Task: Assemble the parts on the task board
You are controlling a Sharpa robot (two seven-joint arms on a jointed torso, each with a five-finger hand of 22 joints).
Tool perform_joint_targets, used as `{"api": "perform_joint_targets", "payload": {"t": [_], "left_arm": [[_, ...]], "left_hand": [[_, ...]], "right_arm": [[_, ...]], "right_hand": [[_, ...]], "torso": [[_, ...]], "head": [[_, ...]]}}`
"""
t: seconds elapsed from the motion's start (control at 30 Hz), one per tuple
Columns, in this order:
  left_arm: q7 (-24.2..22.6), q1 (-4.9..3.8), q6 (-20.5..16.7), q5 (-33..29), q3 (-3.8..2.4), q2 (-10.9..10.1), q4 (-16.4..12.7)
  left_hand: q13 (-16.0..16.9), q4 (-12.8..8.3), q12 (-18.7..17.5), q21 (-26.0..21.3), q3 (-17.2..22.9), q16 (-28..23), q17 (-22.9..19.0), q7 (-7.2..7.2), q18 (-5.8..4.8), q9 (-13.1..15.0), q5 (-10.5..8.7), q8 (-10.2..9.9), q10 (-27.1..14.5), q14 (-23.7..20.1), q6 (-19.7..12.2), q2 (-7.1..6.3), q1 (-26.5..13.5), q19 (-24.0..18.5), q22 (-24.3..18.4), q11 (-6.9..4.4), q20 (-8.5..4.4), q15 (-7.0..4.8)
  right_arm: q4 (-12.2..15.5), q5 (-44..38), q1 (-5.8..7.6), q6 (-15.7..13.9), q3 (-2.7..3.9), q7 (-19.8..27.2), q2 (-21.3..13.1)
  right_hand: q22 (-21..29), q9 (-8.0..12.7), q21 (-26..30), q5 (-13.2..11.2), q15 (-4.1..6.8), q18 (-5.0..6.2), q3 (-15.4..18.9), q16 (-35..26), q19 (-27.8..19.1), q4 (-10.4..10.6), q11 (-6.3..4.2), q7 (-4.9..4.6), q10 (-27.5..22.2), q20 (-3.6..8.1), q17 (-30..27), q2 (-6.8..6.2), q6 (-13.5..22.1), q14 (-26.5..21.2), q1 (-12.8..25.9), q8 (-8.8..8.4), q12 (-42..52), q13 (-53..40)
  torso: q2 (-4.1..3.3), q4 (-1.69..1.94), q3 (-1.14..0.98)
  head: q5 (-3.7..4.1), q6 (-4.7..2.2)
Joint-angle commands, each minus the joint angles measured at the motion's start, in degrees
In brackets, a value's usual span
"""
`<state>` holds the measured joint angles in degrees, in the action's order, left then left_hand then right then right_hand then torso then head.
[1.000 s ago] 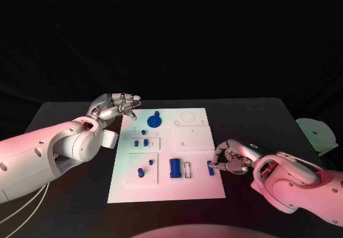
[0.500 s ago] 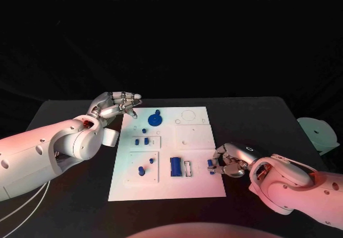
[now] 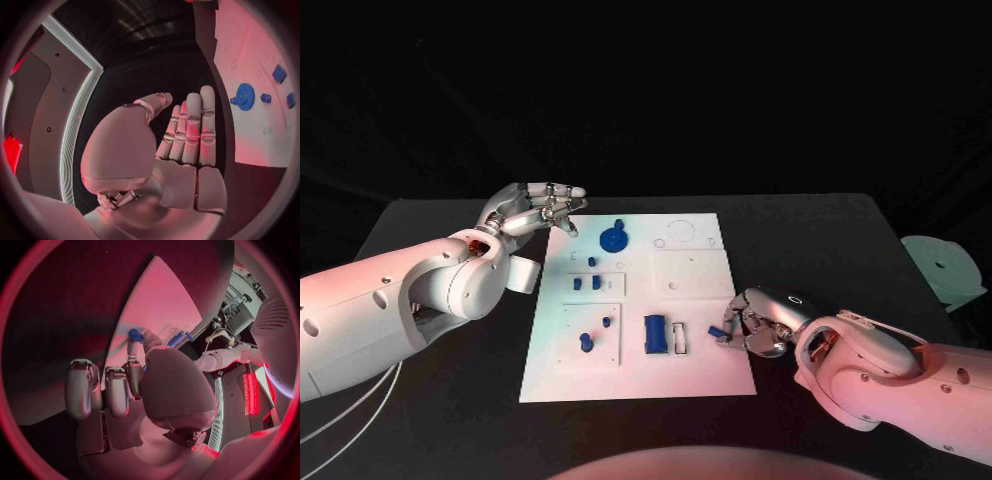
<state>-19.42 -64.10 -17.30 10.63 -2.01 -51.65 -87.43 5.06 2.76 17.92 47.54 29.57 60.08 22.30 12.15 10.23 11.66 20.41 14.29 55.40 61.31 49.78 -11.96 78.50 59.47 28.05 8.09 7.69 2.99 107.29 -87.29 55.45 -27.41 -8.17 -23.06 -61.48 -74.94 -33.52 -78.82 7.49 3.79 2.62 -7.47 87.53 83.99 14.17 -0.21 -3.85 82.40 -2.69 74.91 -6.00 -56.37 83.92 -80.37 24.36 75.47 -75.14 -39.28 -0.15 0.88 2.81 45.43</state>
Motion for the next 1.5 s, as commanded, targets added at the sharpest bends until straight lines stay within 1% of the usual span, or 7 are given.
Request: {"api": "perform_joint_targets", "payload": {"t": [0.03,0.17,0.27,0.33,0.57,1.1,1.5], "left_arm": [[-0.61,-0.02,0.96,-0.25,-0.03,0.05,-0.17],[-0.59,-0.02,0.98,-0.25,-0.03,0.02,-0.18],[-0.57,-0.02,0.97,-0.25,-0.03,-0.01,-0.18],[-0.57,-0.02,0.95,-0.25,-0.03,-0.02,-0.19],[-0.54,-0.01,0.88,-0.25,-0.03,0.00,-0.18],[-0.53,0.00,0.84,-0.25,-0.03,0.14,-0.11],[-0.61,0.04,1.00,-0.25,-0.03,0.13,-0.17]], "left_hand": [[0.06,-0.34,0.33,-0.30,-0.15,0.34,-0.06,0.00,0.38,-0.05,0.15,0.14,-0.38,-0.31,-0.51,0.35,0.32,0.43,-0.05,0.04,0.07,-0.01],[0.06,-0.34,0.33,-0.30,-0.15,0.34,-0.06,0.00,0.38,-0.05,0.15,0.14,-0.38,-0.31,-0.51,0.35,0.32,0.43,-0.05,0.04,0.07,-0.01],[0.06,-0.34,0.33,-0.30,-0.15,0.34,-0.06,0.00,0.38,-0.05,0.15,0.14,-0.38,-0.31,-0.51,0.35,0.32,0.43,-0.05,0.04,0.07,-0.01],[0.06,-0.34,0.33,-0.30,-0.15,0.34,-0.06,0.00,0.38,-0.05,0.15,0.14,-0.38,-0.31,-0.51,0.35,0.32,0.43,-0.05,0.04,0.07,-0.01],[0.07,-0.37,0.50,-0.33,-0.18,0.37,-0.10,0.00,0.38,-0.06,0.15,0.18,-0.49,-0.33,-0.53,0.39,0.41,0.46,-0.09,0.05,0.06,-0.01],[0.07,-0.36,0.57,-0.34,-0.17,0.38,-0.12,0.01,0.37,-0.07,0.16,0.20,-0.53,-0.34,-0.53,0.45,0.43,0.48,-0.10,0.05,0.06,-0.01],[0.07,-0.34,0.62,-0.35,-0.18,0.39,-0.13,0.01,0.37,-0.07,0.16,0.21,-0.57,-0.34,-0.54,0.49,0.43,0.49,-0.11,0.06,0.06,0.00]], "right_arm": [[-0.60,-2.57,-0.65,3.42,-0.46,-2.07,0.30],[-0.67,-3.94,-0.72,3.50,-0.45,-2.67,0.59],[-0.52,-4.41,-0.74,3.15,-0.45,-2.88,0.68],[-0.26,-4.59,-0.74,2.64,-0.45,-2.92,0.68],[1.40,-3.19,-0.61,0.20,-0.40,-2.70,0.38],[3.57,12.28,0.85,-6.14,-0.28,0.98,2.02],[1.64,17.57,0.76,-4.35,-0.28,1.42,5.17]], "right_hand": [[-12.16,0.23,-0.22,-0.13,0.35,-0.43,-1.42,-0.28,2.06,-0.57,-0.41,0.23,-0.04,0.44,7.69,0.51,-0.53,4.56,-2.02,-0.46,-0.35,-3.30],[-12.23,0.37,-0.41,-1.01,0.45,-0.48,-6.15,-0.27,2.15,-1.53,-0.55,0.32,-0.03,0.62,7.79,-0.20,-1.34,4.57,-4.20,-1.19,-0.33,-3.46],[-12.24,0.33,-0.43,0.24,0.53,-0.49,-10.44,-0.27,2.18,-2.35,-0.68,0.41,-0.03,0.69,7.87,-0.99,-1.84,4.59,-4.77,-1.57,-0.36,-3.53],[-12.27,-0.09,-0.51,1.20,0.49,-0.51,-14.81,-0.26,2.23,-2.69,-0.79,0.36,0.07,0.72,7.94,-2.48,-2.23,4.60,-3.17,-1.65,-0.36,-3.61],[-12.39,-1.79,-0.97,3.87,0.69,-0.60,-21.40,-0.18,2.42,-4.42,-0.90,0.72,0.51,0.82,8.23,-4.36,-1.86,4.68,0.51,-1.04,-0.15,-3.87],[-12.40,-3.83,-1.02,5.06,0.71,-0.61,-25.22,-0.11,2.47,-4.32,-0.82,0.65,0.83,0.85,8.44,-4.70,-0.93,4.73,6.01,-0.16,-0.06,-4.03],[-12.37,-4.66,-0.93,5.80,0.58,-0.59,-25.33,-0.04,2.44,-3.25,-0.68,0.50,0.99,0.76,8.63,-5.10,-0.86,4.78,10.48,0.09,0.13,-4.23]], "torso": [[0.02,0.02,0.02],[0.01,0.07,0.04],[-0.01,0.08,0.05],[0.00,0.07,0.06],[0.07,0.00,0.06],[-0.03,0.10,-0.03],[-0.05,0.05,0.01]], "head": [[-0.04,0.01],[-0.06,0.04],[-0.08,0.00],[-0.12,-0.03],[-0.27,-0.03],[-0.18,-0.02],[-0.30,-0.06]]}}
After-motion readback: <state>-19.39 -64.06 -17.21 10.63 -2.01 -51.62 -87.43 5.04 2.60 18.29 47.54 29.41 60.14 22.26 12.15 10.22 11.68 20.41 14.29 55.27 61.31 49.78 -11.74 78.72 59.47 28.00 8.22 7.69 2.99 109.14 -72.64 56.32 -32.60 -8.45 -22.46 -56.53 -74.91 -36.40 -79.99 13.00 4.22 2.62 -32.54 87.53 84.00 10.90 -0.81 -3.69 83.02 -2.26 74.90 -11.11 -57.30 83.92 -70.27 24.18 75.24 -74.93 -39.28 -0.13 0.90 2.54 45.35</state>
